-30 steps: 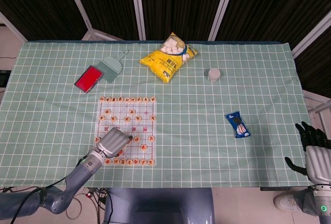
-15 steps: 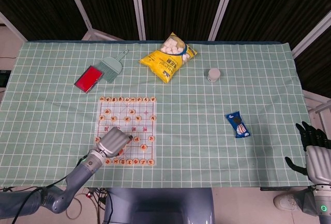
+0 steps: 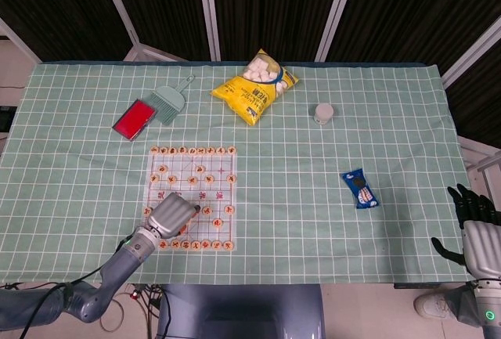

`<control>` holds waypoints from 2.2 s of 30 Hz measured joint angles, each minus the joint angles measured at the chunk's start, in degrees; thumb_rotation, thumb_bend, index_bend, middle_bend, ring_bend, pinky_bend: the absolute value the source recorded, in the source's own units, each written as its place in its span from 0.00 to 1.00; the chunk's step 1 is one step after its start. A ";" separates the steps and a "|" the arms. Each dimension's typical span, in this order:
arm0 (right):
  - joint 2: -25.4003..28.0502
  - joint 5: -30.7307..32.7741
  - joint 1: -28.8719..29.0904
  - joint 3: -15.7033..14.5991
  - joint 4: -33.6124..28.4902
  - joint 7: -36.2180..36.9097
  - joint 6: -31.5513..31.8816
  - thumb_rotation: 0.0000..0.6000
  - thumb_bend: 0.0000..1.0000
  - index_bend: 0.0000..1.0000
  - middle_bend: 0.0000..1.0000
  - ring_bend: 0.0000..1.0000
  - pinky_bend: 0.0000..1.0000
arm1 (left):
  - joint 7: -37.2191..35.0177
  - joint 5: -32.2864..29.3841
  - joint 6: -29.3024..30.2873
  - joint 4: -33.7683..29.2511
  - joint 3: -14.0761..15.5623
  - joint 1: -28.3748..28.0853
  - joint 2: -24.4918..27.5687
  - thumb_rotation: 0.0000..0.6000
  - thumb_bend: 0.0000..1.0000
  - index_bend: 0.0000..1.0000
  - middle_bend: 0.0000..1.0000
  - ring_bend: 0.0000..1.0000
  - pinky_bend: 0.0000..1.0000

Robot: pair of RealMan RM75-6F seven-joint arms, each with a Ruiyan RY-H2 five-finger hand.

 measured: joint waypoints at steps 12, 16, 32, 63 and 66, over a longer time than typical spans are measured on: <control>0.02 -0.04 -0.01 0.01 -0.02 0.04 0.04 1.00 0.27 0.00 0.00 0.00 0.00 | -2.18 1.55 1.47 -1.84 0.13 0.46 0.76 1.00 0.33 0.53 1.00 0.96 0.95; 0.03 -0.08 -0.02 0.01 -0.02 0.12 0.06 1.00 0.27 0.00 0.00 0.00 0.00 | -2.90 2.47 2.42 -2.76 -0.18 0.53 1.30 1.00 0.33 0.53 1.00 0.96 0.95; 0.18 0.19 -0.01 0.08 -0.13 0.55 -0.18 1.00 0.27 0.00 0.00 0.00 0.00 | -3.27 0.53 2.24 -0.02 -4.55 -1.88 2.11 1.00 0.33 0.52 1.00 0.96 0.95; 0.76 0.83 0.08 0.30 -0.69 2.38 -0.93 1.00 0.27 0.00 0.00 0.00 0.00 | -5.31 -4.43 -2.89 16.33 -7.77 -7.53 -5.51 1.00 0.33 0.51 1.00 0.96 0.95; 0.79 0.79 0.08 0.28 -0.74 2.47 -0.94 1.00 0.27 0.00 0.00 0.00 0.00 | -5.51 -4.88 -2.95 17.26 -7.82 -7.58 -5.72 1.00 0.33 0.51 1.00 0.96 0.95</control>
